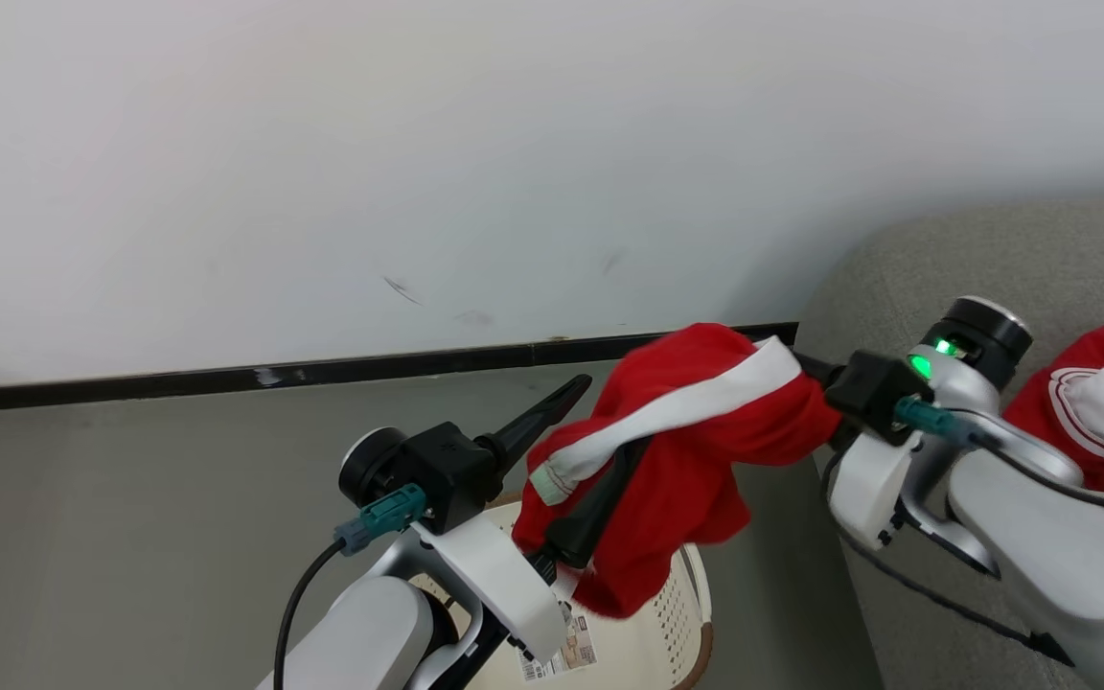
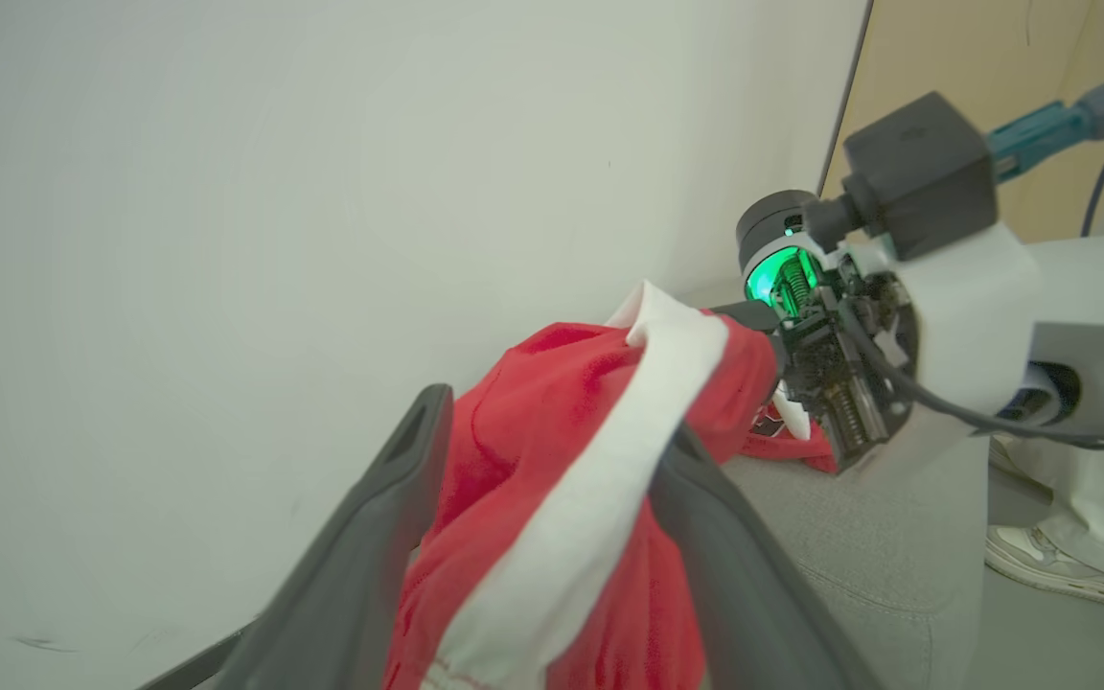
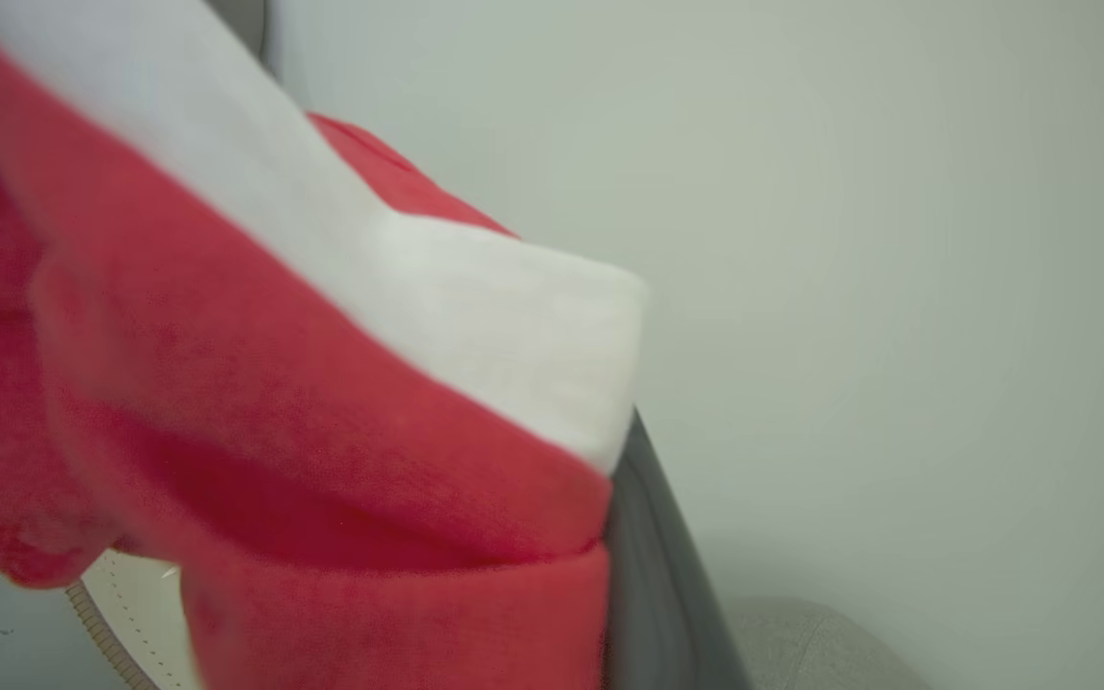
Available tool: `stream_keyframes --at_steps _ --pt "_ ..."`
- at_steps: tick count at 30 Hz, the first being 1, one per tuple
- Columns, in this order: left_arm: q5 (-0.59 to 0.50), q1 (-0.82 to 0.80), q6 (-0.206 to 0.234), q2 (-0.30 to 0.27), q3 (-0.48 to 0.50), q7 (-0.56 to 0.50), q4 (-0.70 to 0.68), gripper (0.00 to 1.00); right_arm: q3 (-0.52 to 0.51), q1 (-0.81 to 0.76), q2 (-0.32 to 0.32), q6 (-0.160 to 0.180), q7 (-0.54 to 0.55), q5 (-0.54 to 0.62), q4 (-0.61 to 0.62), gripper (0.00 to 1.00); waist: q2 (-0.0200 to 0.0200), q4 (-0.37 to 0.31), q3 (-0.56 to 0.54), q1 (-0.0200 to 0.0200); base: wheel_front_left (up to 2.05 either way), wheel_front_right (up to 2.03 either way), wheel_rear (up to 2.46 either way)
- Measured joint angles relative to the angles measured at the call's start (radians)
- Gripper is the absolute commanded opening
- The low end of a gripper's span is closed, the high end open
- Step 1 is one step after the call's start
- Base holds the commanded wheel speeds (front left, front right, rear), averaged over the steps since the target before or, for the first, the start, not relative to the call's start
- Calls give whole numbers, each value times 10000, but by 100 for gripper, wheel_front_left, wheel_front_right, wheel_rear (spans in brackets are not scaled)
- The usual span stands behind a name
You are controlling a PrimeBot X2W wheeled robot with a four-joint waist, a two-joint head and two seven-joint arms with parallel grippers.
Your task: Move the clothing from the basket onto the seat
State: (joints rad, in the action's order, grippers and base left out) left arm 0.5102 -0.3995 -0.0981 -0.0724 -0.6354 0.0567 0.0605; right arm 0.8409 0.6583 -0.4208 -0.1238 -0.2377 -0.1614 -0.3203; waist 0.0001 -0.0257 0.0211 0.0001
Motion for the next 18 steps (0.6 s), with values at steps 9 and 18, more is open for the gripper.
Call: stream_keyframes --at_steps 9,18 --pt "-2 25 -2 13 -58 389 157 100 -1743 -696 -497 -2 -17 -362 -180 0 0 -475 53 0 0 0 0" --pt "-4 200 -15 40 -408 629 384 100 -4525 -1971 -798 0 -88 -646 -176 0 -1 -1094 10 0 0 0 0"
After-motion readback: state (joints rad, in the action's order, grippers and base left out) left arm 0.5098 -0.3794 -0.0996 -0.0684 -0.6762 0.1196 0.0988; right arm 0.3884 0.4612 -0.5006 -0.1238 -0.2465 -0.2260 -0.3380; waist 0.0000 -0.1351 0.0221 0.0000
